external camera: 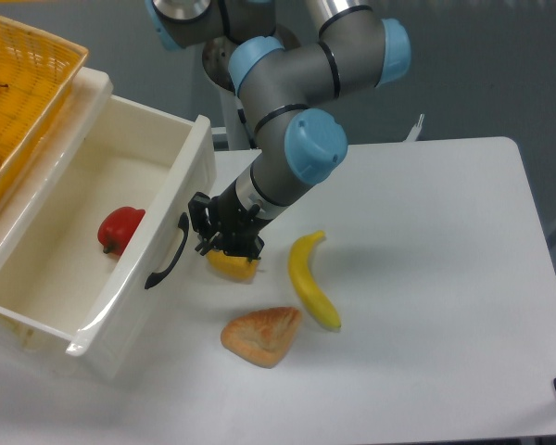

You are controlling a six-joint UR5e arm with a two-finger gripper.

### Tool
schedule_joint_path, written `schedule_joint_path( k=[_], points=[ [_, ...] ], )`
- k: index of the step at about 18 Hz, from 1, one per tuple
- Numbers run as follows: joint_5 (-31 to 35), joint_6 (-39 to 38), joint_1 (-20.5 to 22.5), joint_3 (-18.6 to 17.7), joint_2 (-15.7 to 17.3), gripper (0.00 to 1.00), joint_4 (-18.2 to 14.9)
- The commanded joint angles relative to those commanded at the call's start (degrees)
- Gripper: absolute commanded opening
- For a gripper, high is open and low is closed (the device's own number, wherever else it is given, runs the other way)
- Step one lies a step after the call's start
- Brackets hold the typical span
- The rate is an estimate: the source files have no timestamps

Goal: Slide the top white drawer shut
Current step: 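Push the drawer front inward into the cabinet with the gripper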

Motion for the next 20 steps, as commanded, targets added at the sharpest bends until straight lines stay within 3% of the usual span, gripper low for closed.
schedule_joint_path(
  k=[20],
  points=[
    [-1.4,-0.7,-2.1,-0.1,0.9,0.15,-0.1]
  ],
)
